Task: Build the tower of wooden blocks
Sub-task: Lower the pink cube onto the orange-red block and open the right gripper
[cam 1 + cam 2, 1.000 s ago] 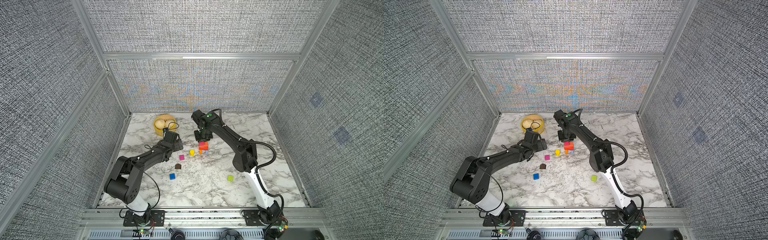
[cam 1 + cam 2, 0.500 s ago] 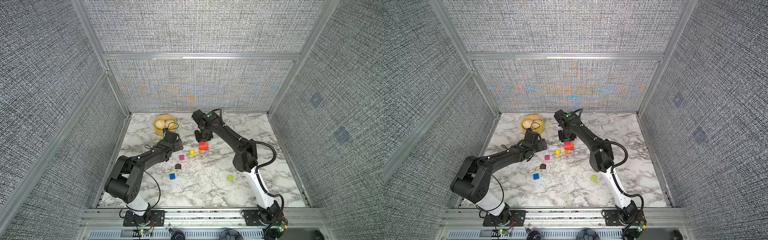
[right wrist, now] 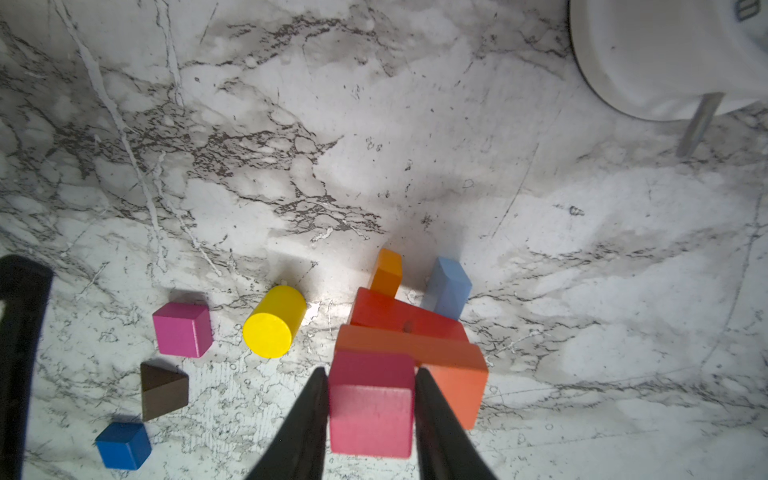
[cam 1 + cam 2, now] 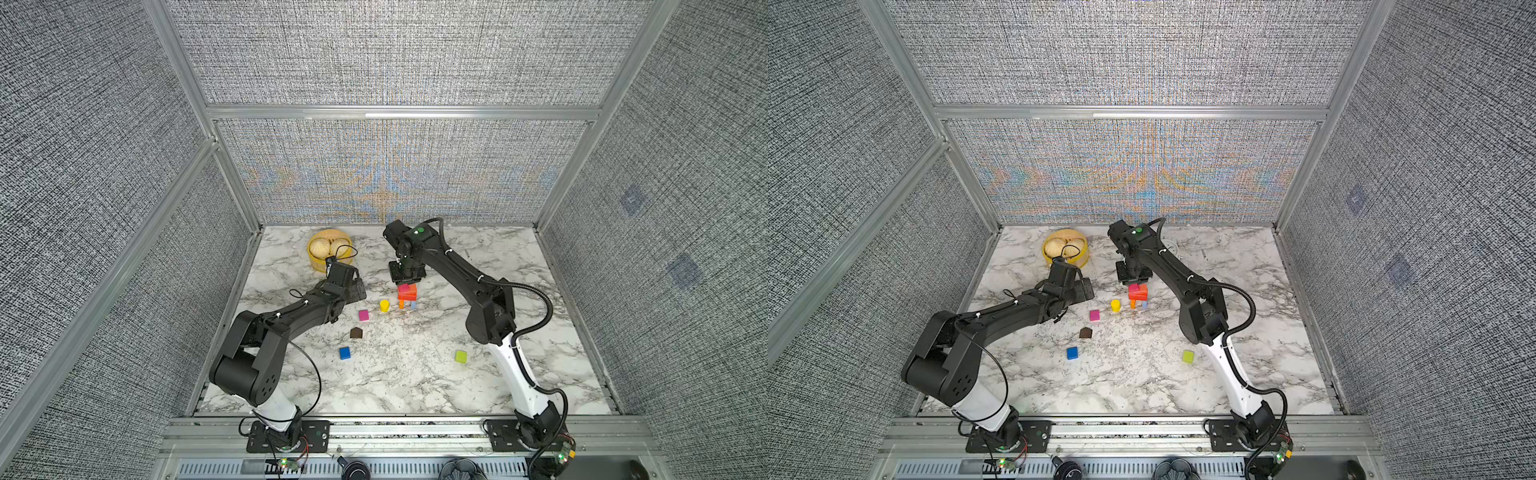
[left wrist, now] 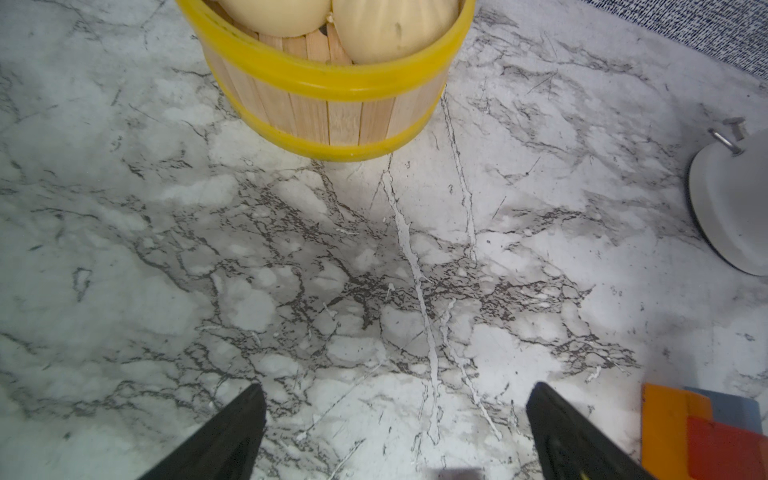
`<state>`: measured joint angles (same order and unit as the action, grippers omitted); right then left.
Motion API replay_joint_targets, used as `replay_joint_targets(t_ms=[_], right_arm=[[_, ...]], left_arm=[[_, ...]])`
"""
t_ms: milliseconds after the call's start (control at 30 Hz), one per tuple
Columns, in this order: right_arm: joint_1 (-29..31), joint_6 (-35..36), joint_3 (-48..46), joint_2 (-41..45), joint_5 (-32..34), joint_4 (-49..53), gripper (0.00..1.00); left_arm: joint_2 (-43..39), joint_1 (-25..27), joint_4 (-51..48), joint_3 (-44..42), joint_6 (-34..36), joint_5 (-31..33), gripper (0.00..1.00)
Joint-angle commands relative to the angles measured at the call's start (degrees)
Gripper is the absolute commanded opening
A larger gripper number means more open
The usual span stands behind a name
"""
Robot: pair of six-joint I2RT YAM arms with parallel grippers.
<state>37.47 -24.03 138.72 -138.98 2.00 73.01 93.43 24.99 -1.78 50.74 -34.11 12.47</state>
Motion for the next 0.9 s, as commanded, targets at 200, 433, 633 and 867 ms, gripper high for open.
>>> replay_joint_targets(t_ms=[200,433,633,867], right_arm=[[0.14,0.13,-0.2,0.56,-0.24,0.55,0.34],[0.14,0.25,-0.13,1.43,0.35,0.39,0.47],[0.21,0.83,-0.65,4.35,0.72,0.46,0.48],[0.18,2.29,-11.33,13.17,0.25,-4.57,0.48]], left_arm=[[0.15,-0.11,0.9,0.24,-0.17,-0.34,0.99],[-0.22,-0.17,0.4,0.32,0.27,-0.49,0.99],[-1.48,-0.21,-1.26,0.58,0.61,-1.78,0.99],[-4.14,-0.16,-6.19,1.67,0.35,-4.73,0.99]])
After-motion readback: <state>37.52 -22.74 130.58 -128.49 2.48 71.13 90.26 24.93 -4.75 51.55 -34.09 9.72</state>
